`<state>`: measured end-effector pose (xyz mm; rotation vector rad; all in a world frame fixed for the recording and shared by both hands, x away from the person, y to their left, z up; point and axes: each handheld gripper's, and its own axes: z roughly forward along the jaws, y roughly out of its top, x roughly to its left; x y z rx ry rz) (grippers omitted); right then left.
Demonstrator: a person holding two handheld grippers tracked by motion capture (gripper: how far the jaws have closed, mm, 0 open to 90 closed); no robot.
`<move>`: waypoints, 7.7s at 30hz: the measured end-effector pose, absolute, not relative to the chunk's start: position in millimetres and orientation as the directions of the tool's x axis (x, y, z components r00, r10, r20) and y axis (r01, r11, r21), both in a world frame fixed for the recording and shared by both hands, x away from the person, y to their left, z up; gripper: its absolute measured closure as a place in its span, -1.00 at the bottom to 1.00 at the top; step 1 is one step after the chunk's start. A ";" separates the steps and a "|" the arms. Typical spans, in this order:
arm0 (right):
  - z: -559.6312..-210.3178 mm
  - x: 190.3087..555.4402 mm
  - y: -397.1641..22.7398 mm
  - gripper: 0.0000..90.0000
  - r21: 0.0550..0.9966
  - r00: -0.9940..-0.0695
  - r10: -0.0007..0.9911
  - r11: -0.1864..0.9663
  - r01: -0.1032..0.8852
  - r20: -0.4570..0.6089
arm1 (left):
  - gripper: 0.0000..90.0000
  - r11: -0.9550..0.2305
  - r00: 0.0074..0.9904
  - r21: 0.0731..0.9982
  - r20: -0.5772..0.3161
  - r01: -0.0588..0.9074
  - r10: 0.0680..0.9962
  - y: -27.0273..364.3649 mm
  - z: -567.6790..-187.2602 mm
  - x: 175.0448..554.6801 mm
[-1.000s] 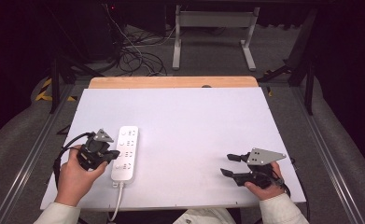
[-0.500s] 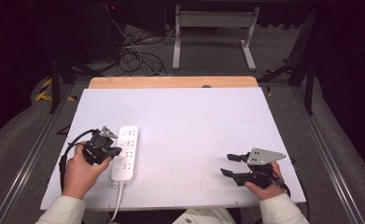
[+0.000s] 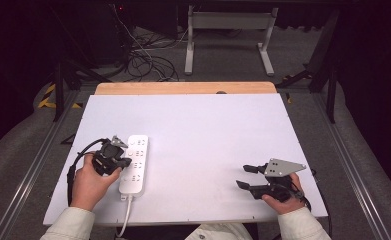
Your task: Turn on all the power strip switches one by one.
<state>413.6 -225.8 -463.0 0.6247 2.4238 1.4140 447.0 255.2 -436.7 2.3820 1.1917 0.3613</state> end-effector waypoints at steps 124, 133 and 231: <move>-463.9 413.4 -224.9 -0.10 0.869 -0.877 0.480 0.440 0.227 -0.014 | 1.00 -0.458 0.524 0.534 0.033 0.711 0.851 251.4 -440.6 481.6; -464.0 413.0 -224.5 -0.10 0.868 -0.878 0.478 0.441 0.227 -0.013 | 1.00 -0.461 0.517 0.542 0.056 0.703 0.854 248.7 -442.4 480.4; -466.0 414.3 -224.0 -0.11 0.862 -0.879 0.476 0.450 0.233 -0.011 | 1.00 -0.401 0.457 0.583 0.056 0.707 0.888 248.6 -443.0 515.2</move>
